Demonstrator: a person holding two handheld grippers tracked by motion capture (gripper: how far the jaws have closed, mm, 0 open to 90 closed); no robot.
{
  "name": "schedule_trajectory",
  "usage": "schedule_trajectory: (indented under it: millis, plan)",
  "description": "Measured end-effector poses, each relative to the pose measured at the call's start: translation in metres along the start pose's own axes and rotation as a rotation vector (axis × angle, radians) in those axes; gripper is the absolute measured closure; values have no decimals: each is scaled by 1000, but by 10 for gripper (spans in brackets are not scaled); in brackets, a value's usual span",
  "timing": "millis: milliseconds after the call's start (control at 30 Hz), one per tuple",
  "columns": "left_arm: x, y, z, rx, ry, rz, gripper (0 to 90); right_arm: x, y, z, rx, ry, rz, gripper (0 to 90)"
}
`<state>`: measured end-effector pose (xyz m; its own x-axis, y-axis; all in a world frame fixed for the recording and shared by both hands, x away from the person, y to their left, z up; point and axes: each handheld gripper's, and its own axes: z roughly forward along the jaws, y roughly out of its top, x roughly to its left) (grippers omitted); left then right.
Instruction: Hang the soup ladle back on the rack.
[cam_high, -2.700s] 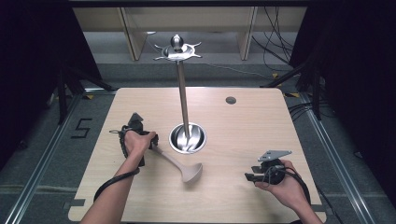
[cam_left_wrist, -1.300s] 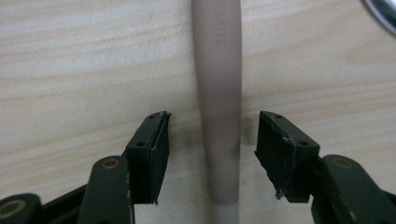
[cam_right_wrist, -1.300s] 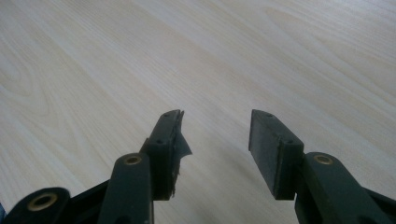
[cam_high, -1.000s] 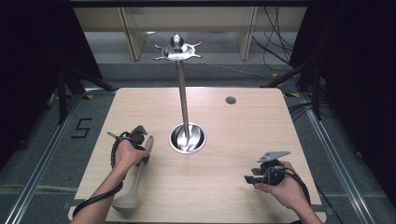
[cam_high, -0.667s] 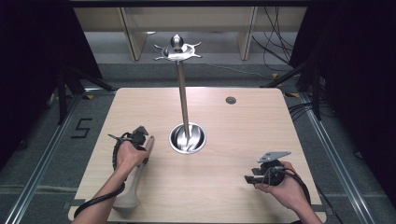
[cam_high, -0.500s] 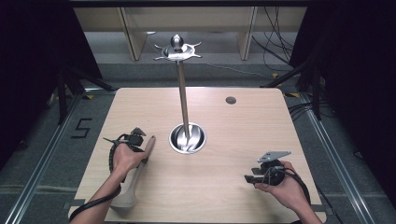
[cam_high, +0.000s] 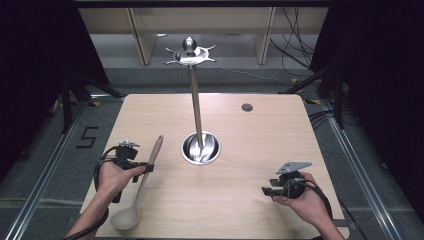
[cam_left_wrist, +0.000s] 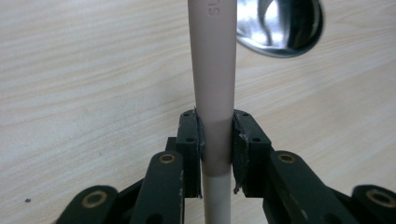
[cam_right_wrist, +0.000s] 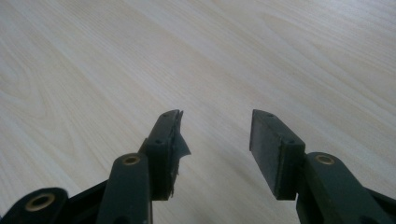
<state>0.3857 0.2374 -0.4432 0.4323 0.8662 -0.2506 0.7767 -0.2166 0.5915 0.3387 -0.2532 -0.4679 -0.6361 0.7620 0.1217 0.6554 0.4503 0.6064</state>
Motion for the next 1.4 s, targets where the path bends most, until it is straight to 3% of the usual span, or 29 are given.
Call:
schedule_trajectory:
  millis: [233,467,500,567,600,633,667,700,733,767,800,833,933,967,1000,1100,1133,1300,1400]
  plan:
    - [-4,-8,-22,-74,-11,27,737,0,0,0,0,-3,1,535]
    - [-7,-15,-39,-98,-40,77,738,1,1,-2,-2,2,9,537]
    - [-8,-16,-41,-122,-46,62,738,0,1,-2,-3,2,9,537]
    - [-7,-18,-45,-131,-56,91,738,0,1,-1,-7,1,5,537]
    - [-8,-20,-46,-154,-59,86,738,1,1,-2,-8,2,7,538]
    - [-8,-21,-47,-165,-63,100,738,-2,1,-1,-24,-13,-39,538]
    - [-6,-23,-48,-174,-77,120,738,-1,1,-2,-22,-12,-31,539]
    - [-9,-24,-48,-208,-83,104,738,0,1,-1,-39,-14,-26,539]
    - [-8,-26,-50,-210,-98,141,738,1,1,-1,-35,-3,-3,539]
    - [-8,-26,-51,-221,-109,144,738,2,1,-1,-31,-2,12,539]
    - [-10,-27,-51,-239,-113,148,738,0,1,-1,-39,-3,-14,539]
    - [-10,-28,-53,-254,-127,179,738,0,1,-1,-41,-4,-15,539]
    - [-9,-31,-57,-284,-147,206,738,0,1,-1,-49,-6,-18,539]
    - [-8,-32,-58,-302,-155,212,738,-1,1,0,-59,-13,-42,539]
    - [-8,-32,-60,-300,-154,214,738,1,1,-1,-55,-16,-20,539]
    - [-7,-36,-65,-321,-159,231,738,1,1,-1,-54,-15,-18,538]
    - [-6,-36,-65,-330,-167,238,738,-1,1,-2,-62,-22,-46,537]
    - [-4,-40,-70,-367,-183,266,738,0,2,-2,-58,-7,-36,535]
    - [-1,-42,-72,-381,-211,290,738,-1,1,-1,-70,-18,-65,535]
